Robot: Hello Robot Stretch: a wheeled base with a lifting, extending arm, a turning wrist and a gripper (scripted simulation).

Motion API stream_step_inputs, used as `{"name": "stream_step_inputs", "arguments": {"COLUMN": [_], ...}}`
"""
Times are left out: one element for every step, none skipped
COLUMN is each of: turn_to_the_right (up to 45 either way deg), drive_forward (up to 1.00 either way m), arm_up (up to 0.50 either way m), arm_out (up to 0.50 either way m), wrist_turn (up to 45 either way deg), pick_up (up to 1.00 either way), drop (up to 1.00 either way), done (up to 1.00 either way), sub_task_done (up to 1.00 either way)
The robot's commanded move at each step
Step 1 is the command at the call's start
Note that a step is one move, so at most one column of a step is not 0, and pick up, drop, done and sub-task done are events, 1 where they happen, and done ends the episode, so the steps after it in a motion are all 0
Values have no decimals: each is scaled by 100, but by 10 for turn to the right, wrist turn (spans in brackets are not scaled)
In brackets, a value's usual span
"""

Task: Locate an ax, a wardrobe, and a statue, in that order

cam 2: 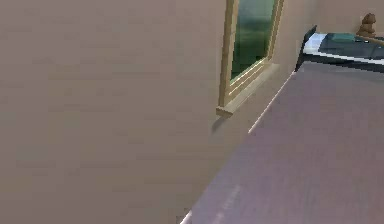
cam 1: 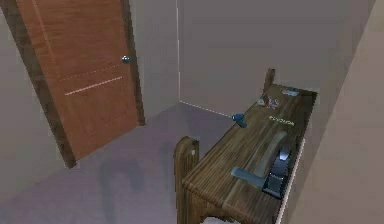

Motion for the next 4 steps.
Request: {"name": "stream_step_inputs", "arguments": {"turn_to_the_right": [210,0,450,450], "drive_forward": [0,0,0,0], "arm_up": [0,0,0,0], "arm_out": [0,0,0,0], "wrist_turn": [0,0,0,0], "pick_up": [0,0,0,0], "drop": [0,0,0,0], "done": [0,0,0,0], "sub_task_done": [0,100,0,0]}}
